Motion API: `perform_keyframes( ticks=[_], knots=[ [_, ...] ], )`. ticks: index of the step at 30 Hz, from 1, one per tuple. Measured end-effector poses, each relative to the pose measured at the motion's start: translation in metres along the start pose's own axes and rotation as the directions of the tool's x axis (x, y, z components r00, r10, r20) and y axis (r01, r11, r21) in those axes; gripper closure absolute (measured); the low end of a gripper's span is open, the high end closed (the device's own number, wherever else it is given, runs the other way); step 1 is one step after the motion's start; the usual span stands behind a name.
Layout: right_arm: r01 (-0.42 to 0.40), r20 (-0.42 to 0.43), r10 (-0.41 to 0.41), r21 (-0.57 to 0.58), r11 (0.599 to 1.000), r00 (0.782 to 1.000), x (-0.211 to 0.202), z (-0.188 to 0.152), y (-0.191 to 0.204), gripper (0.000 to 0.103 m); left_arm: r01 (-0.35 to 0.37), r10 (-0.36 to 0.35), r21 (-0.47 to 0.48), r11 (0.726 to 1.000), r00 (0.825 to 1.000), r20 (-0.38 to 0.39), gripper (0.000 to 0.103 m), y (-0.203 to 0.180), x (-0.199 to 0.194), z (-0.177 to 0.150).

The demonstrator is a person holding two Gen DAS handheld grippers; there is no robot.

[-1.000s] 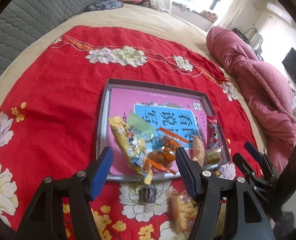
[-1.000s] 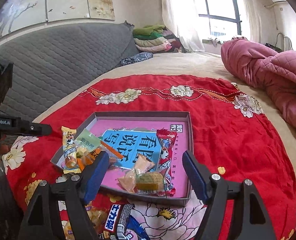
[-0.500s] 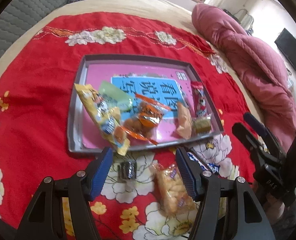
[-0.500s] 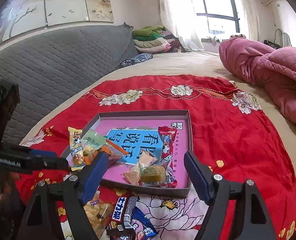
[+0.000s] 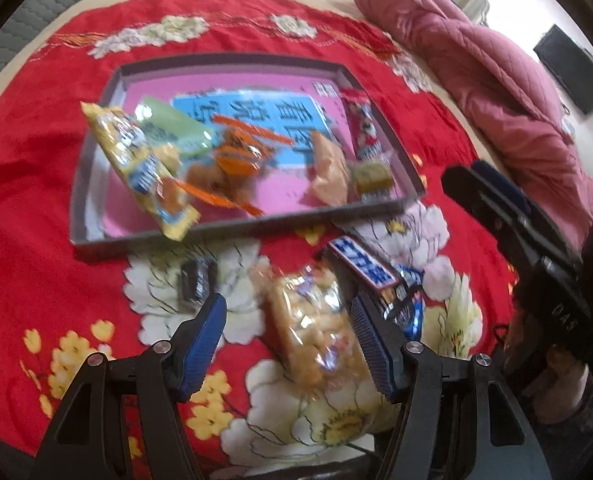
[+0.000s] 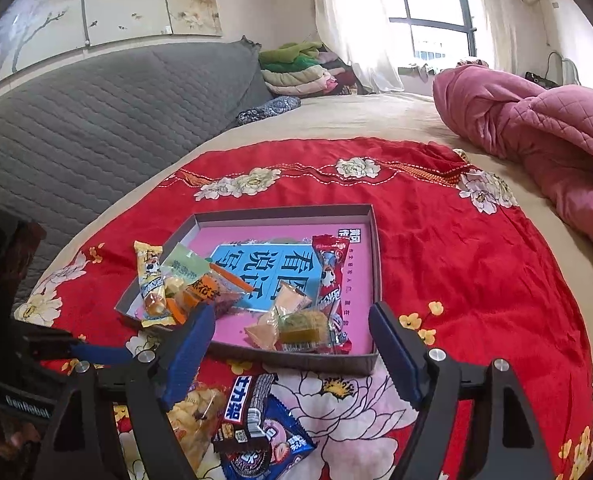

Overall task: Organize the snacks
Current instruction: 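Withdraw both tools from the tray toward the snacks on the bedspread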

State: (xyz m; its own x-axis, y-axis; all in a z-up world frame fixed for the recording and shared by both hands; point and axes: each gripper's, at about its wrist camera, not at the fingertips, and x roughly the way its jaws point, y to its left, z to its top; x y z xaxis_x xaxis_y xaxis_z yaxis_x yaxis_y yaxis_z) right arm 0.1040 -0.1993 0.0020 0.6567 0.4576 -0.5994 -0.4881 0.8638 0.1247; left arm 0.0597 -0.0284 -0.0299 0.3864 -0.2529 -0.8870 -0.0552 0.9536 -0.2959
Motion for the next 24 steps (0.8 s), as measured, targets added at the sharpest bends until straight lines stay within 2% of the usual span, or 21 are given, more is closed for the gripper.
perform_keyframes(
  ticks=[12,17,20,24],
  knots=[
    [0.007,-0.023,-0.008,-0.002,1.000,1.000,-0.013,-0.009,0.001,0.024,0.032,-0.031,0.033,0.999,0.999,-0.028,0.036,-0.018,0.007,-0.009],
    [0.000,-0.029,0.000,-0.005,1.000,1.000,-0.018,-0.011,0.003,0.020,0.040,-0.039,0.035,0.999,0.998,-0.047,0.036,-0.023,0.013,-0.012],
    [-0.014,-0.048,0.014,0.000,1.000,0.999,-0.018,-0.013,0.003,0.020,0.036,-0.034,0.038,0.999,0.998,-0.058,0.036,-0.025,0.016,-0.014],
    [-0.033,-0.116,0.034,0.005,0.999,0.993,-0.011,-0.019,0.003,0.020,0.028,-0.025,0.050,0.998,0.998,-0.062,0.036,-0.028,0.019,-0.016]
  ],
)
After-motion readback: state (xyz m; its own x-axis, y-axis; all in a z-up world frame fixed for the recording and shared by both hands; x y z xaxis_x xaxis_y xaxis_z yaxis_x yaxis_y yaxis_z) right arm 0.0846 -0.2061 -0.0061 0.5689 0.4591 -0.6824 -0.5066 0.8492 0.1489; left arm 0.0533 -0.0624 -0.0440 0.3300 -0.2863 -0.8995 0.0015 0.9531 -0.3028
